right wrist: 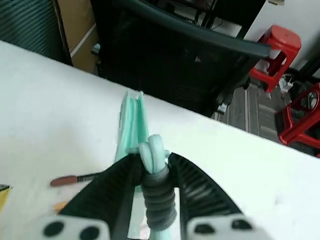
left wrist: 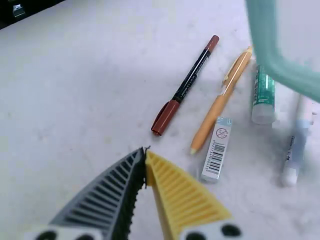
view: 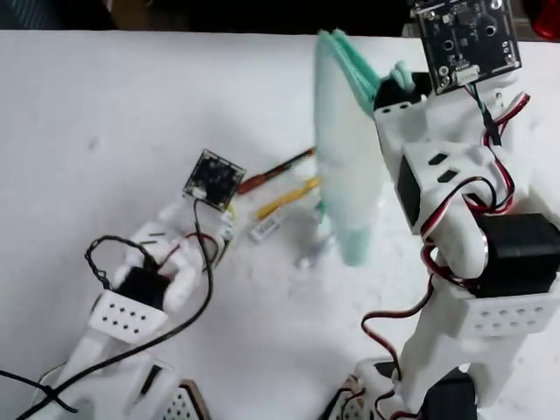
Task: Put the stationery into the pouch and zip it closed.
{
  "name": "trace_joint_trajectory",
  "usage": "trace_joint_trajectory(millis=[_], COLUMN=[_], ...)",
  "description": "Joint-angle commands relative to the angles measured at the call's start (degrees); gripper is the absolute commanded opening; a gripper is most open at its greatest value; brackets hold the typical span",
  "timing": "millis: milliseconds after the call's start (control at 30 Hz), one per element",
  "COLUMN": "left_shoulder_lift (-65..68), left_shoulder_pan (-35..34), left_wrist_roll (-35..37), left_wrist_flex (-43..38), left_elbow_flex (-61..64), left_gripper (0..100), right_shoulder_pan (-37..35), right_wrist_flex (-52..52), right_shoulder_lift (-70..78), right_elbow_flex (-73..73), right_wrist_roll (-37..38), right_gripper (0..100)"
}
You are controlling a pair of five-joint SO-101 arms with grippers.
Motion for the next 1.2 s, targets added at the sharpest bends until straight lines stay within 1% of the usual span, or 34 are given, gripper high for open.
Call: trace_joint_trajectory(millis=[0, 100, 367, 767, 933, 1000, 1067, 1167], left_shoulder_lift=[-0.40, -0.40, -0.48, -0.48, -0.48, -0.48, -0.66, -3.65], left_shoulder_pan=[0.04, 0.04, 0.04, 0.04, 0.04, -0.13, -1.89, -7.78], left_wrist_roll=[-0.35, -0.35, -0.26, -0.26, -0.18, 1.76, 4.22, 7.74], left_wrist_flex=[-1.05, -1.05, -1.05, -1.41, -1.41, -1.41, -1.41, -0.97], left_elbow_flex=[-0.53, -0.70, -0.79, -0.79, -0.79, -0.88, -1.85, -5.80], left_gripper=[2, 2, 2, 2, 2, 2, 2, 2], right_shoulder_pan=[-1.27, -2.95, -7.96, -15.34, -16.04, -15.60, -15.52, -15.16], right_wrist_flex=[2.42, 4.53, 4.79, 4.70, 4.70, 4.70, 4.62, 4.44], right_shoulder_lift=[-1.54, -1.54, -1.63, -9.27, -10.68, -10.68, -10.42, -10.24], right_elbow_flex=[-0.88, -0.79, -0.35, 12.66, 13.01, 13.01, 13.01, 13.01], right_wrist_roll=[0.00, 0.00, -0.35, 0.00, -0.09, 0.00, 0.00, 0.00], right_gripper=[1.6, 1.6, 1.6, 1.6, 1.6, 1.6, 1.6, 1.6])
